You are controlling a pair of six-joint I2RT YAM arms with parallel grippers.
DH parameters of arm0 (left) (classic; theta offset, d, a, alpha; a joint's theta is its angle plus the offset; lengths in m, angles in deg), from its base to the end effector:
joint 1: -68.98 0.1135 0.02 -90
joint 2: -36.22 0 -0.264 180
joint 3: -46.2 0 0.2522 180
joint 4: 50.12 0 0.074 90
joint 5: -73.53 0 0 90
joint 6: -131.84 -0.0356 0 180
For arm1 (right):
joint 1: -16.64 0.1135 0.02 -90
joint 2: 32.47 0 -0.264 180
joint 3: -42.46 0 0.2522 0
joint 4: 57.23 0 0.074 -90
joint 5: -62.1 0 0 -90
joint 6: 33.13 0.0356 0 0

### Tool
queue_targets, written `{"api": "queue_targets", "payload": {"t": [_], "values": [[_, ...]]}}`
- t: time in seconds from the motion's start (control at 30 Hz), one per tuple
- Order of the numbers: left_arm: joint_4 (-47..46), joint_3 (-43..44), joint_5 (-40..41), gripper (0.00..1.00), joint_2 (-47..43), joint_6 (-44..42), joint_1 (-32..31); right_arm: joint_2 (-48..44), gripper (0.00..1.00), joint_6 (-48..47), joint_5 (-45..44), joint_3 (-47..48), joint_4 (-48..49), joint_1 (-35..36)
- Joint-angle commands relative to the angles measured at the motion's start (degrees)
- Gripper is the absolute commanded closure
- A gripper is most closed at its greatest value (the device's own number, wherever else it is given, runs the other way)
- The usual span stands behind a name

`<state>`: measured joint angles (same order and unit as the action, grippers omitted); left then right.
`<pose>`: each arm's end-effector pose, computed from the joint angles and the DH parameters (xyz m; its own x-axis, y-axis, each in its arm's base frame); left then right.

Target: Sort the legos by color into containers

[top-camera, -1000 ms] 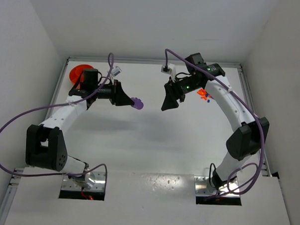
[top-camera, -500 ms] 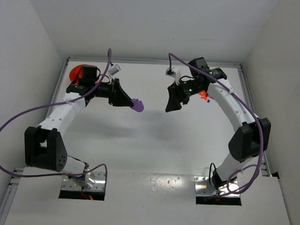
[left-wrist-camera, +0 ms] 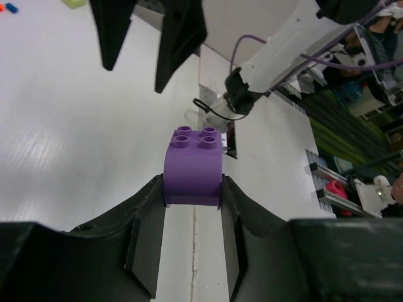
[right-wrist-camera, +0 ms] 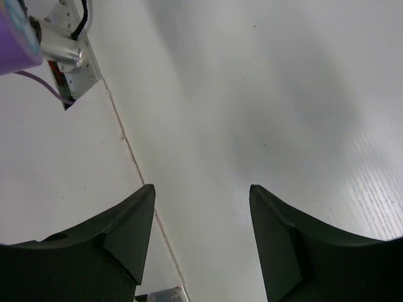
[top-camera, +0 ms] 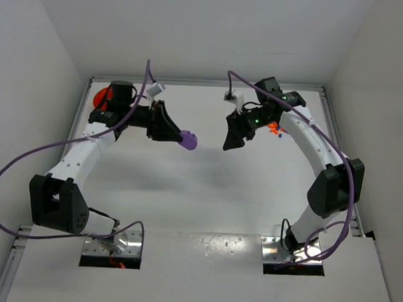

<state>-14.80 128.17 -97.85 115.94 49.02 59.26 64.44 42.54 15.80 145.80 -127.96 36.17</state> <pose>0.2813 -0.0839 0.3399 -0.6388 0.0904 -0.7640 0.7681 0.0193 -0.6400 0.3175 0.1387 0.3140 -0.6931 -0.4357 -0.5742 -0.7179 0.4886 0.4958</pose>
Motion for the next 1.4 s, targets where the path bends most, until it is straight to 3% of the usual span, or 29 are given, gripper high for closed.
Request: {"api": "queue_targets", "payload": {"t": [0.0,0.13,0.17,0.3,0.5,0.93,1.37], "values": [[-0.8,4.1,5.9,0.99,-1.7,0.6,2.8,-1.3,0.38,-0.1,1.6,1.0,1.4,-0.3],[0.8,9.6,25.7,1.00,-0.1,1.4,6.9,-0.8,0.38,0.4,-0.3,1.6,1.4,-0.3],[1.9,11.2,35.1,1.00,0.7,0.3,7.4,-0.8,0.38,1.0,-0.3,1.6,1.4,-0.3],[14.4,24.7,56.7,1.00,10.6,-8.2,8.2,-0.8,0.38,1.7,-3.3,1.6,2.6,-0.3],[20.2,32.0,71.2,1.00,18.5,-14.0,11.0,-0.1,0.38,1.7,-3.9,2.2,2.6,-0.3],[21.4,38.4,77.1,1.00,26.3,-13.0,20.9,2.1,0.38,2.7,-4.4,3.8,2.6,-0.3],[21.4,40.1,75.6,1.00,30.2,-11.4,23.9,2.7,0.38,2.7,-4.9,4.3,2.6,-0.3]]}}
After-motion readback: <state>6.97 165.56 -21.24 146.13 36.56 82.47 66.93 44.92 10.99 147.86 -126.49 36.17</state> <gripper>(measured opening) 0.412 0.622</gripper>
